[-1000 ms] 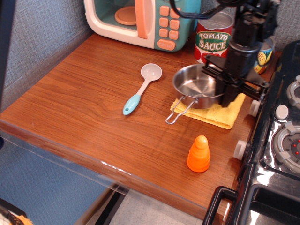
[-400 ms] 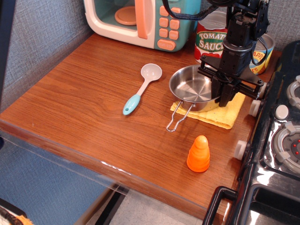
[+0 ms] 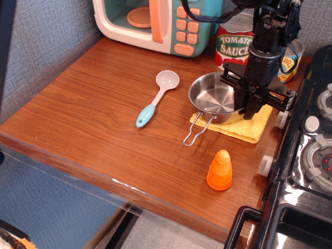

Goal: Pick up the pot and place it on top of the towel.

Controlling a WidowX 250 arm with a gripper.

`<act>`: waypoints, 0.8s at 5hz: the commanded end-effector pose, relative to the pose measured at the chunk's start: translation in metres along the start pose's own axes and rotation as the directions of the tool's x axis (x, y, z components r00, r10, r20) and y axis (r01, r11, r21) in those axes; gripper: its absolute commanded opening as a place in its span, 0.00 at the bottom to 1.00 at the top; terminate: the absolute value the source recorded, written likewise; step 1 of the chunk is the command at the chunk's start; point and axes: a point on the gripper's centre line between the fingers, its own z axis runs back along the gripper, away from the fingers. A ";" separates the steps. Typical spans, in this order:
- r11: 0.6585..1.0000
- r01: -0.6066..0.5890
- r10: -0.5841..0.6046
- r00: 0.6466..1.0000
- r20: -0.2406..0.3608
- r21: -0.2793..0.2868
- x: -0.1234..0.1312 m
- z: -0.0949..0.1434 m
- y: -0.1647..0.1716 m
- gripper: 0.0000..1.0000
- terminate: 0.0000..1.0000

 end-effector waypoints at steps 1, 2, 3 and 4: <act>0.995 -0.077 0.086 0.979 0.187 -0.057 -0.025 0.073 0.021 1.00 0.00; 0.982 -0.183 0.189 0.967 0.169 -0.050 -0.055 0.087 0.046 1.00 0.00; 0.973 -0.219 0.228 0.962 0.148 -0.077 -0.076 0.086 0.058 1.00 0.00; 0.972 -0.217 0.225 0.969 0.098 -0.091 -0.087 0.076 0.062 1.00 0.00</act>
